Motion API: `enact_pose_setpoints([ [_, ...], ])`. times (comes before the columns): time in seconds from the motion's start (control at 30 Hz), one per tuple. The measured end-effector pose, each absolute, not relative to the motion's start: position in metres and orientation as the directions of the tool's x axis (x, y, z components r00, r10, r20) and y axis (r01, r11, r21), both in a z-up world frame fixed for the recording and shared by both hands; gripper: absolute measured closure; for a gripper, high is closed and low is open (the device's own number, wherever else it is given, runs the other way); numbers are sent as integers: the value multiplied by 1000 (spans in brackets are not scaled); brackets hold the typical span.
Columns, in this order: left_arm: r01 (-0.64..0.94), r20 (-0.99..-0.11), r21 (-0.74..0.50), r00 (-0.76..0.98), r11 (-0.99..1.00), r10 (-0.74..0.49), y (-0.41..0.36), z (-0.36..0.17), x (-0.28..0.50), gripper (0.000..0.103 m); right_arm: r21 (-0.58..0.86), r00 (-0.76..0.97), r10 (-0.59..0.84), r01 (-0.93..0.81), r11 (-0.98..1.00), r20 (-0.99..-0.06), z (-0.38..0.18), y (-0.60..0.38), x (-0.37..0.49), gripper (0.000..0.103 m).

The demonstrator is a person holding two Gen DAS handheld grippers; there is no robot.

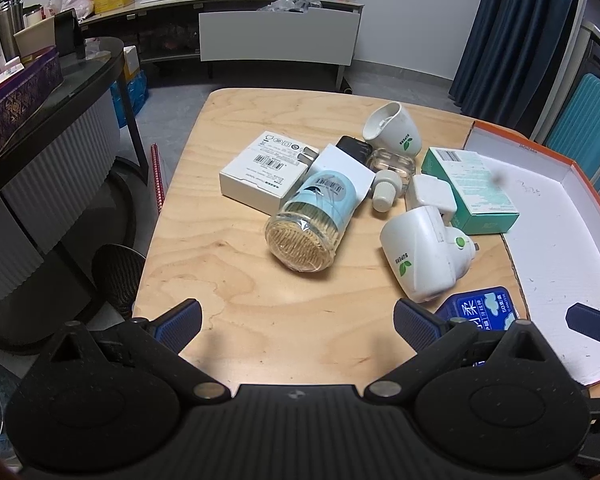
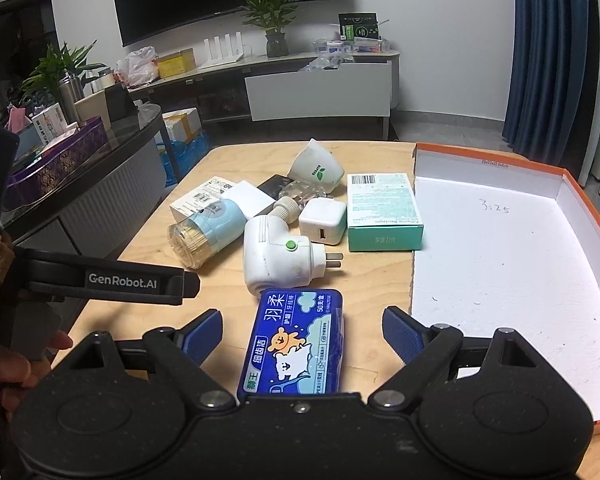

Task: Organize rigid objects
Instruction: 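Move the left tool toward the toothpick jar while the right tool approaches the tissue pack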

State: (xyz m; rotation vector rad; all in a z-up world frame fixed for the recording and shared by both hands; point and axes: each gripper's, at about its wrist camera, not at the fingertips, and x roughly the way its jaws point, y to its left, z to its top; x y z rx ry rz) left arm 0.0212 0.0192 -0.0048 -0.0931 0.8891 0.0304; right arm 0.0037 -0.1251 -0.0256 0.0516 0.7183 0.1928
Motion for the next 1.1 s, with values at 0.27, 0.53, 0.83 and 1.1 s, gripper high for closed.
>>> enact_pose_setpoints([
  [0.27, -65, -779, -67, 626, 996, -11, 21, -7, 26, 0, 112, 726, 192, -158, 981, -660, -29, -124, 5, 1],
  [0.53, -64, -780, -60, 626, 996, -7, 25, -9, 34, 0, 117, 718, 197, -160, 980, -668, -33, -124, 8, 1],
  [0.83, -19, -775, -27, 631, 999, -9, 30, -15, 66, 0, 123, 713, 197, -154, 980, -673, -36, -126, 10, 1],
  [1.1, 57, -786, 34, 618, 998, -8, 24, -30, 99, 0, 124, 696, 206, -166, 978, -688, -43, -125, 17, 1],
])
